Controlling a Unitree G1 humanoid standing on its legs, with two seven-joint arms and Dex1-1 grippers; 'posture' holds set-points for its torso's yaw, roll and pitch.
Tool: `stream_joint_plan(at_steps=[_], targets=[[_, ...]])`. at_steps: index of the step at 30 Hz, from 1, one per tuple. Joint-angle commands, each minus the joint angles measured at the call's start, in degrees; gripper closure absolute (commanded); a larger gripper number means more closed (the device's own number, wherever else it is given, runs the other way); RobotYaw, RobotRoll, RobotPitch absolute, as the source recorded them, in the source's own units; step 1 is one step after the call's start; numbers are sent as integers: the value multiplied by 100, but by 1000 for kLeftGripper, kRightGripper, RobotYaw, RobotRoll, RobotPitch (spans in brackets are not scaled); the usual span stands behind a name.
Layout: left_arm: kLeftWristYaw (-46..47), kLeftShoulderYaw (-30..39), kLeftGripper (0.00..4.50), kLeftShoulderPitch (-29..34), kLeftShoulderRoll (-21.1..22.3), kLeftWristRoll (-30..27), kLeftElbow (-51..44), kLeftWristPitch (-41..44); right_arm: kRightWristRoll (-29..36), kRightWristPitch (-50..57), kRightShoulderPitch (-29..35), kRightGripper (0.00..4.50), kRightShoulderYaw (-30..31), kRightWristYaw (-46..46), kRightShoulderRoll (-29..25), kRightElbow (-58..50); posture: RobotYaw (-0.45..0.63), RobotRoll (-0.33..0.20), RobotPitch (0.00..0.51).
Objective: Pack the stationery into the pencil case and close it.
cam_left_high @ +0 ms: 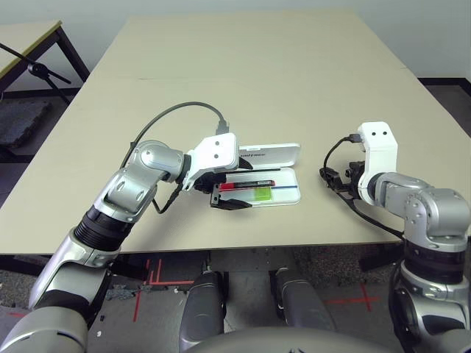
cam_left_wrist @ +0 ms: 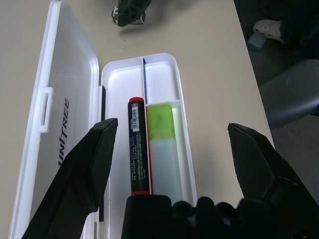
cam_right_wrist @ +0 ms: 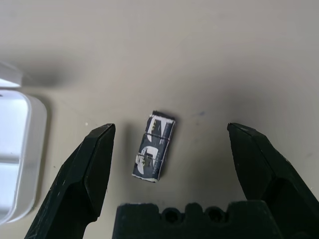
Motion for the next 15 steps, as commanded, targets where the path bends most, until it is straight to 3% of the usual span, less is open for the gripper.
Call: stream_joint_plan(at_steps=[1, 6, 7, 10, 15], targets=[[47, -72, 28, -1, 43, 64, -83, 75, 60, 99, -5, 0, 131, 47, -32, 165, -121, 0, 119], [67, -71, 28, -11, 49, 66, -126, 130, 53, -11, 65, 0, 246, 56, -10, 290, -115, 0, 117], [70, -71, 6, -15, 49, 69, -130, 138, 46, -65, 69, 182, 251, 54, -12, 311, -113, 0, 116], [73, -74, 0, -20, 57, 75, -158, 169, 44, -180, 88, 980, 258, 89, -82, 367, -110, 0, 114], [42, -94, 0, -36, 100, 107, -156, 159, 71, -264, 81, 2902, 264, 158, -251, 438, -116, 0, 103]])
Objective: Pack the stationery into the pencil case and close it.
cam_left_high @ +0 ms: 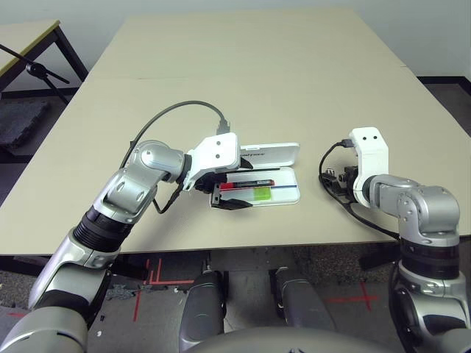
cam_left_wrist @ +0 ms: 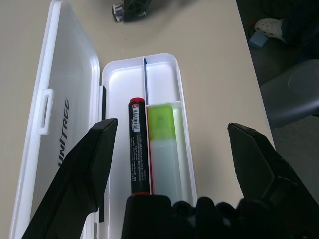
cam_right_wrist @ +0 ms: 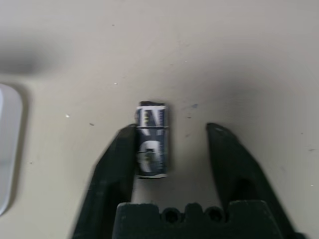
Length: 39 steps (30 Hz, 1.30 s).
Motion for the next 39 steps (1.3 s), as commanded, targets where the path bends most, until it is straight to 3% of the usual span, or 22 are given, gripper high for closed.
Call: stream_joint_plan(at_steps=[1, 3, 4, 15, 22, 28, 39], targets=[[-20, -93, 0, -49, 82, 85, -72, -11, 103, 9, 38, 3230, 107, 144, -82, 146, -116, 0, 103], [-33, -102, 0, -88, 72, 102, -32, -35, 111, -83, 30, 4039, 123, 225, -203, 178, -119, 0, 93], [-37, -105, 0, -109, 66, 110, -14, -45, 118, -163, 30, 4176, 148, 305, -327, 207, -119, 0, 93], [-79, -128, 0, -138, 80, 128, 44, -111, 515, -1936, 105, 4175, 543, 2361, -2160, 660, -128, 0, 83], [-105, -100, 0, -91, 192, 123, -15, -71, 488, -4278, 383, 4175, 1047, 4394, -3105, 409, -116, 0, 91], [-72, -61, 0, -2, 318, 89, -159, 42, 554, -5023, 162, 4175, 1309, 5166, -3154, 486, -105, 0, 96], [42, -55, 0, 37, 525, 243, -152, 50, 55, -5858, -116, 4175, 2187, 5598, -2798, 621, -76, 0, 108]])
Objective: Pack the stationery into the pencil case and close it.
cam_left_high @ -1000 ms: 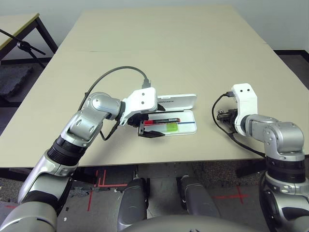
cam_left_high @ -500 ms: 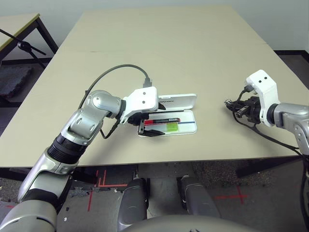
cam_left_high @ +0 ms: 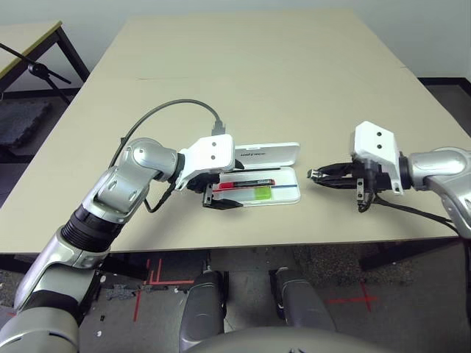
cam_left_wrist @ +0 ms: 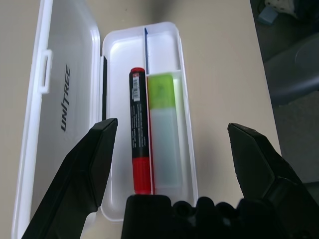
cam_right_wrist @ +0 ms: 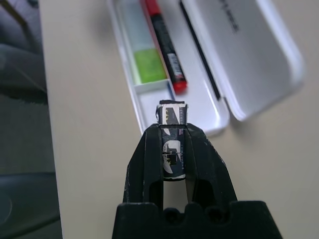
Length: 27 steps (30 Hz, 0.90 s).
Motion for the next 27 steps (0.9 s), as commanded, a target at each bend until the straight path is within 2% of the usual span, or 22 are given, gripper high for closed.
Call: stream_joint_plan(at_steps=[1, 11, 27], targets=[[58, 9, 0, 48, 59, 80, 3, -15, -226, -323, -41, 4175, 253, 127, 67, 170, -76, 0, 108], [105, 21, 0, 40, 22, 66, -12, 32, -788, -1129, -323, 4175, 607, 131, 477, 721, -74, 0, 105], [201, 20, 0, 31, -10, 82, 12, 29, -1372, -1624, -667, 4175, 934, 155, 1007, 1338, -56, 0, 98]])
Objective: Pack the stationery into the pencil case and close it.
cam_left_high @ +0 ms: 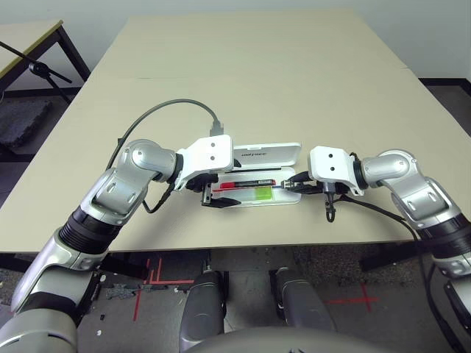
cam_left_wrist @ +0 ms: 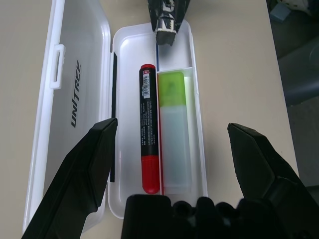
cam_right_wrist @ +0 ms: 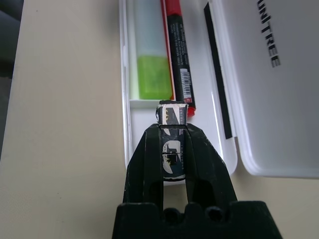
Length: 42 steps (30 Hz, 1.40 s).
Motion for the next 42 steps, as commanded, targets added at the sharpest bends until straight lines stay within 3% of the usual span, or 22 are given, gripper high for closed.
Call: stream_joint_plan(at_steps=[1, 10, 21, 23, 27, 31, 37, 42], targets=[[49, 17, 0, -2, 9, 44, 17, 24, -27, -75, -49, 4175, 93, 95, 84, 40, -56, 0, 98], [47, 9, 0, -3, 17, 45, 44, -14, -81, -8, -1, 4175, 106, 163, 109, -40, -65, 0, 95], [17, -24, 0, -47, -31, 65, 166, -86, 307, 778, 108, 121, -148, 452, -170, -625, -76, 0, 89], [10, -25, 0, -59, -33, 66, 187, -99, 467, 1047, 126, 52, -243, 520, -287, -758, -78, 0, 90], [-5, -3, 0, -35, 5, 63, 195, -124, 1186, 2228, 228, 52, -743, 934, -1029, -1056, -82, 0, 92], [11, 56, 0, 31, 74, 45, 172, -100, 1658, 2261, 693, 52, -1271, 1469, -1866, -1082, -82, 0, 94], [23, 142, 0, 135, 192, 16, 165, -100, 2259, 2506, 1273, 52, -2076, 1569, -2296, -1026, -88, 0, 99], [13, 202, 0, 233, 270, -7, 137, -84, 2457, 2601, 1512, 52, -2335, 1371, -2289, -1053, -94, 0, 104]])
